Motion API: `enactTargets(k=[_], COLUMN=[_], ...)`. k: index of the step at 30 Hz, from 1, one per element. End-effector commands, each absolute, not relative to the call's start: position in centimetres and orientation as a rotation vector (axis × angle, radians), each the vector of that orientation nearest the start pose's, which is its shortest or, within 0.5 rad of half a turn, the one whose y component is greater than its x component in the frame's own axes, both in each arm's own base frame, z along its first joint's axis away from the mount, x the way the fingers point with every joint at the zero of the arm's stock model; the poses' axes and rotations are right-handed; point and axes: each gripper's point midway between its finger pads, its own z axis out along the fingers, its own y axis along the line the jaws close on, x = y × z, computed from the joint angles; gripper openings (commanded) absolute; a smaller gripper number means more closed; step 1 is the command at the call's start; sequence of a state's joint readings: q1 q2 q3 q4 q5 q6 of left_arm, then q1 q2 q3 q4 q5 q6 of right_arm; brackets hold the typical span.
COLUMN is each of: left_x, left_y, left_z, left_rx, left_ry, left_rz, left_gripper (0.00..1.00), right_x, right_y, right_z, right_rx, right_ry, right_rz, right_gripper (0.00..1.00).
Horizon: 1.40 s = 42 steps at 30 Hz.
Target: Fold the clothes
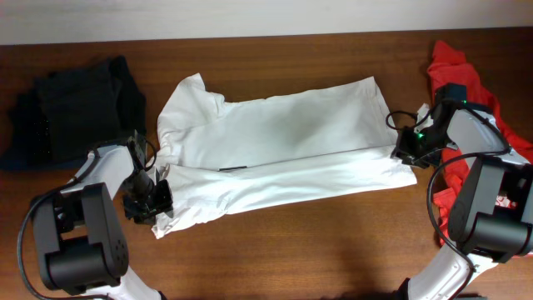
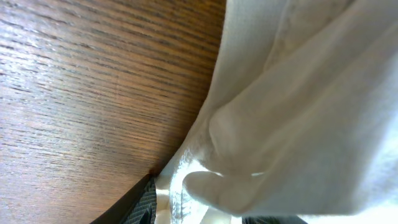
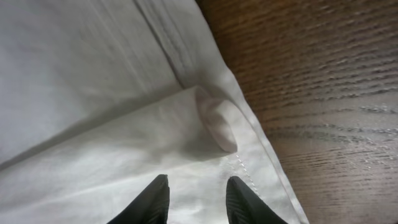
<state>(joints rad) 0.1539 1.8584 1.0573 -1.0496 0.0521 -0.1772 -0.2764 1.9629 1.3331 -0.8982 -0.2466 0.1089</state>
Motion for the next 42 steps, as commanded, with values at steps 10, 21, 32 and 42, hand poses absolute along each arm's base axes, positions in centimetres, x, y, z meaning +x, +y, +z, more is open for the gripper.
enactTargets(k=[10, 21, 32, 42], left_x=[23.8, 23.8, 23.8, 24.1], left_y=[2.6, 2.6, 2.6, 2.7], left_z=[-0.7, -0.7, -0.8, -0.6], left_rx=[-0.581, -0.581, -0.581, -0.578], left_ry=[3.378, 3.378, 3.379, 3.370], left_rz=[-0.105, -0.105, -0.105, -0.105], left_gripper=[0.43, 0.43, 0.43, 0.43], right_x=[36.8, 36.9, 43.5, 38.5], right_y=[-5.7, -5.7, -4.1, -6.8], right_z=[0.3, 0.3, 5.6, 3.5], right_rx=[0.572, 0.573, 0.513, 0.671], right_ry=[3.008, 3.003, 2.746, 2.970], right_rz=[0.381, 0.381, 0.635, 0.323], right_gripper=[0.38, 0.09, 0.30, 0.35])
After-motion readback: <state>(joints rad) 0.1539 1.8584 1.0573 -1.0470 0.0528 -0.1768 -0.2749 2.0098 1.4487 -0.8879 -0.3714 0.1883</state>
